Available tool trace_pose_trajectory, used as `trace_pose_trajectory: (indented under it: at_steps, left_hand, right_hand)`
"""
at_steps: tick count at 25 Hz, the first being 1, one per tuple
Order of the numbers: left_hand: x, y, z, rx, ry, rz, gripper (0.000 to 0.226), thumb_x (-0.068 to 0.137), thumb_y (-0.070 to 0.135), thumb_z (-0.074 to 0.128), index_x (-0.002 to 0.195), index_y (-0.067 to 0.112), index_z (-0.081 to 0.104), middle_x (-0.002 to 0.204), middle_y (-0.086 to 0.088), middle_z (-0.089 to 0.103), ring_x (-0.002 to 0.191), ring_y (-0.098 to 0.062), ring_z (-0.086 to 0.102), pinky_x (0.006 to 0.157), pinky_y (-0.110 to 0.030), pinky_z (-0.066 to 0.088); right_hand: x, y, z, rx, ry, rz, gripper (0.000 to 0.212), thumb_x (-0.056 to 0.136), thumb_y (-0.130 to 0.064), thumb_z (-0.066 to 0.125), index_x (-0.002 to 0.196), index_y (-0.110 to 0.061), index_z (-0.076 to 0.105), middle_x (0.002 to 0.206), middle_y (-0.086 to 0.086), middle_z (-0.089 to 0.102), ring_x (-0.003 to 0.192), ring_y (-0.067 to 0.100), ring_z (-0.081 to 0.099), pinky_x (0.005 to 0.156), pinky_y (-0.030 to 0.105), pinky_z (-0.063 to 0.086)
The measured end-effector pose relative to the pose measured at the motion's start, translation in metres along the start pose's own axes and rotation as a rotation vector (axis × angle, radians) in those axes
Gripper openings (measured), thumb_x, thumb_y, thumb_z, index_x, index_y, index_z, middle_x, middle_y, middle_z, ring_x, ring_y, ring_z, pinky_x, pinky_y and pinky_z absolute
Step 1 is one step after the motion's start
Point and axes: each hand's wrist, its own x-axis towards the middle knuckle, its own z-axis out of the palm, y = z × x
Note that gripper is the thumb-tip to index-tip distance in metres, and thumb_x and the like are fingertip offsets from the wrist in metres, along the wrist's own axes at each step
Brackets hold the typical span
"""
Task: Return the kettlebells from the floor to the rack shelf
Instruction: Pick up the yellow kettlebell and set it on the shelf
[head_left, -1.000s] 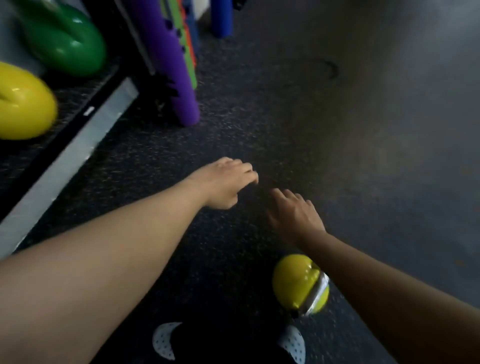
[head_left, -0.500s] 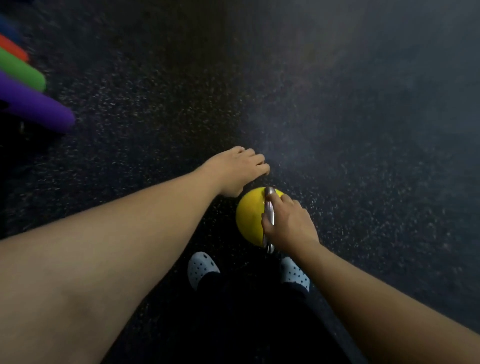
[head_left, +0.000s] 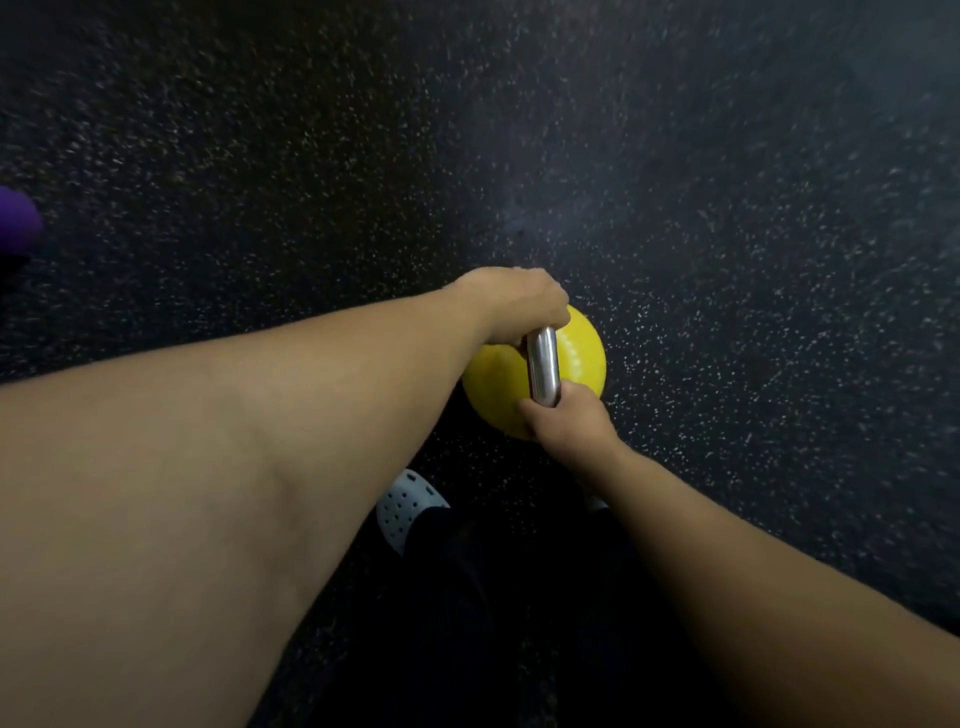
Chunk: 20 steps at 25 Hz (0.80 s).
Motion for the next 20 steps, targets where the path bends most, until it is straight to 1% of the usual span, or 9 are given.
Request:
trace_pose_trajectory:
  at_steps: [2,4,5,7,9,11,14,18,20]
  left_hand:
    - [-0.007,0.001,-0.005,-0.105,-0.038,-0.033,0.014,0.081,0.014,0.064,0.095,0.019,0.064,0.106,-0.006,0.065,0.101,-0.030,0.061,0.077,-0.037,0.048]
    - [-0.031,0.006,-0.001,-0.260,-0.023,-0.126,0.011,0.078,0.017,0.064,0.088,0.020,0.066,0.097,-0.007,0.068,0.091,-0.031,0.063,0.065,-0.032,0.041]
    - [-0.050,0.011,0.004,-0.376,-0.003,-0.196,0.011,0.076,0.020,0.064,0.086,0.021,0.067,0.093,-0.008,0.068,0.087,-0.032,0.063,0.063,-0.031,0.041]
    - [-0.091,0.027,0.015,-0.633,0.048,-0.367,0.010,0.073,0.026,0.063,0.083,0.023,0.066,0.086,-0.008,0.067,0.082,-0.033,0.064,0.063,-0.032,0.048]
    - [-0.128,0.048,0.021,-0.862,0.132,-0.535,0.006,0.071,0.029,0.065,0.071,0.027,0.058,0.077,-0.003,0.063,0.076,-0.029,0.064,0.061,-0.030,0.047]
    - [-0.156,0.067,0.018,-1.014,0.212,-0.635,0.018,0.070,0.029,0.067,0.061,0.028,0.051,0.069,0.002,0.060,0.069,-0.024,0.062,0.056,-0.029,0.044]
    - [-0.190,0.075,0.003,-1.107,0.274,-0.742,0.019,0.071,0.029,0.066,0.058,0.030,0.051,0.069,0.002,0.060,0.065,-0.022,0.061,0.055,-0.033,0.048]
    - [-0.257,0.085,-0.015,-1.085,0.385,-0.921,0.019,0.074,0.027,0.065,0.064,0.030,0.050,0.074,0.002,0.059,0.067,-0.018,0.059,0.054,-0.031,0.042]
    - [-0.294,0.101,-0.019,-1.087,0.462,-1.005,0.017,0.076,0.026,0.066,0.069,0.029,0.052,0.074,0.003,0.056,0.064,-0.014,0.055,0.051,-0.030,0.038]
  right_hand:
    - [-0.004,0.000,-0.010,-0.072,-0.004,-0.025,0.027,0.080,-0.031,0.068,0.065,-0.021,0.048,0.060,-0.003,0.053,0.063,0.025,0.053,0.049,0.029,0.033]
    - [-0.008,-0.004,-0.027,-0.284,-0.001,-0.150,0.032,0.079,-0.030,0.068,0.061,-0.020,0.044,0.057,-0.004,0.049,0.060,0.025,0.049,0.046,0.028,0.028]
    - [-0.011,-0.010,-0.036,-0.403,-0.020,-0.253,0.033,0.077,-0.029,0.068,0.059,-0.020,0.041,0.056,-0.003,0.046,0.060,0.025,0.048,0.046,0.030,0.026]
    - [-0.016,-0.033,-0.051,-0.602,-0.080,-0.452,0.029,0.075,-0.028,0.067,0.062,-0.019,0.042,0.059,0.000,0.046,0.063,0.028,0.050,0.049,0.031,0.027]
    - [-0.025,-0.062,-0.059,-0.782,-0.116,-0.609,0.021,0.072,-0.030,0.065,0.068,-0.020,0.046,0.064,0.001,0.047,0.064,0.030,0.052,0.053,0.029,0.030]
    - [-0.040,-0.087,-0.058,-0.932,-0.122,-0.753,0.020,0.072,-0.032,0.063,0.070,-0.022,0.046,0.062,-0.002,0.041,0.061,0.027,0.046,0.050,0.028,0.027]
    - [-0.062,-0.116,-0.054,-1.035,-0.111,-0.906,0.017,0.074,-0.035,0.062,0.072,-0.020,0.055,0.057,-0.006,0.038,0.056,0.025,0.046,0.047,0.027,0.025]
    - [-0.104,-0.162,-0.037,-1.099,-0.071,-1.094,0.020,0.073,-0.040,0.063,0.071,-0.020,0.063,0.054,-0.005,0.045,0.051,0.023,0.049,0.047,0.026,0.028]
    - [-0.131,-0.186,-0.022,-1.145,-0.076,-1.229,0.021,0.072,-0.041,0.065,0.071,-0.020,0.065,0.054,-0.005,0.046,0.049,0.021,0.046,0.046,0.025,0.026]
